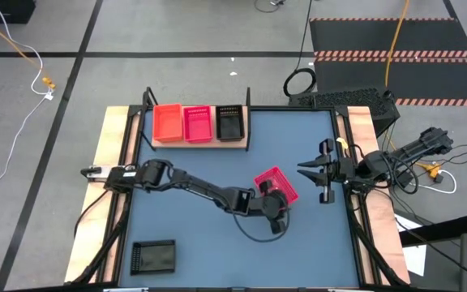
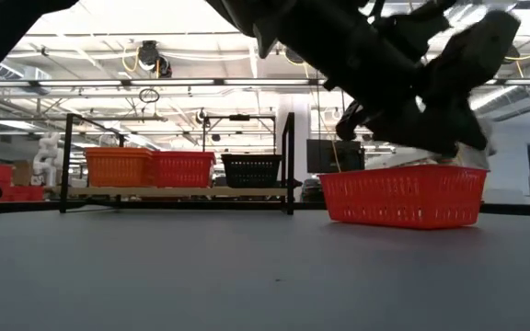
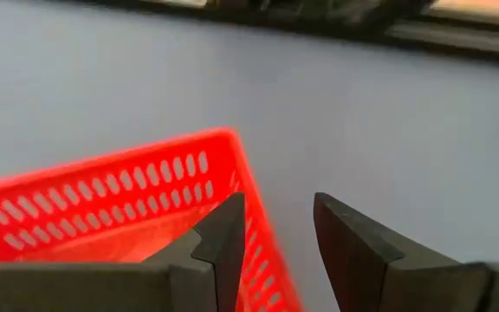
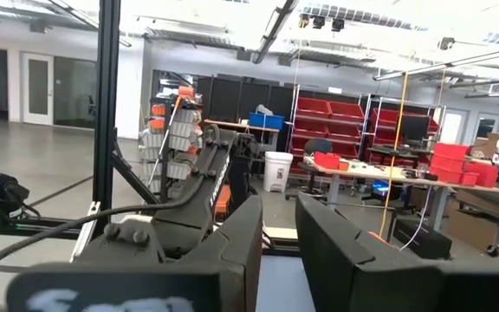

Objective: Stack baskets on shelf by color
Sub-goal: Stack the red bin on top of the stacked red bins on the shelf

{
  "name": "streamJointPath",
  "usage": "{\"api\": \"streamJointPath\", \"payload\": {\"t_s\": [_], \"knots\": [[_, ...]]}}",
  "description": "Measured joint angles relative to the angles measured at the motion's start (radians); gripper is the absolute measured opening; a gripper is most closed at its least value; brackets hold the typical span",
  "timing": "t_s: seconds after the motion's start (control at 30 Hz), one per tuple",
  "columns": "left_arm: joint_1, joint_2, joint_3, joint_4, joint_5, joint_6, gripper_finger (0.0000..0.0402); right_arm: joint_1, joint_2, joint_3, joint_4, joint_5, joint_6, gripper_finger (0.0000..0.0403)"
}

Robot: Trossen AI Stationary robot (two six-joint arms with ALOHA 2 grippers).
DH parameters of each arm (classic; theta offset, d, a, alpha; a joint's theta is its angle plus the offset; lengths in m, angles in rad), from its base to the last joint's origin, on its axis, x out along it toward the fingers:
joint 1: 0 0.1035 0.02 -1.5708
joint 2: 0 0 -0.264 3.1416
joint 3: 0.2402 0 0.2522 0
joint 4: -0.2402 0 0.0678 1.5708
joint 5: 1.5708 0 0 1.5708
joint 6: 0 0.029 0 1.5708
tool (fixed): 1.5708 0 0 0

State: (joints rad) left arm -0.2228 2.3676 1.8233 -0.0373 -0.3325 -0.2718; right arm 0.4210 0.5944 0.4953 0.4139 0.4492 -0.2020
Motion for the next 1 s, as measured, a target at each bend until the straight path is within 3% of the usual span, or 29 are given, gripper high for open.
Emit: {"api": "streamJointPath", "payload": {"t_s": [0.73, 0.87, 1.0], "knots": [[-0.002, 0.003, 0.000, -0.144, 0.002, 0.027, 0.0139, 0.000, -0.001, 0.000, -0.001, 0.000, 0.005, 0.0066], [-0.002, 0.003, 0.000, -0.188, 0.014, 0.062, 0.0116, 0.000, -0.001, 0.000, -0.008, 0.000, 0.006, 0.0066], [-0.001, -0.006, 0.000, -0.208, 0.077, 0.113, 0.0065, 0.000, -0.001, 0.000, -0.008, 0.000, 0.006, 0.0066]]}}
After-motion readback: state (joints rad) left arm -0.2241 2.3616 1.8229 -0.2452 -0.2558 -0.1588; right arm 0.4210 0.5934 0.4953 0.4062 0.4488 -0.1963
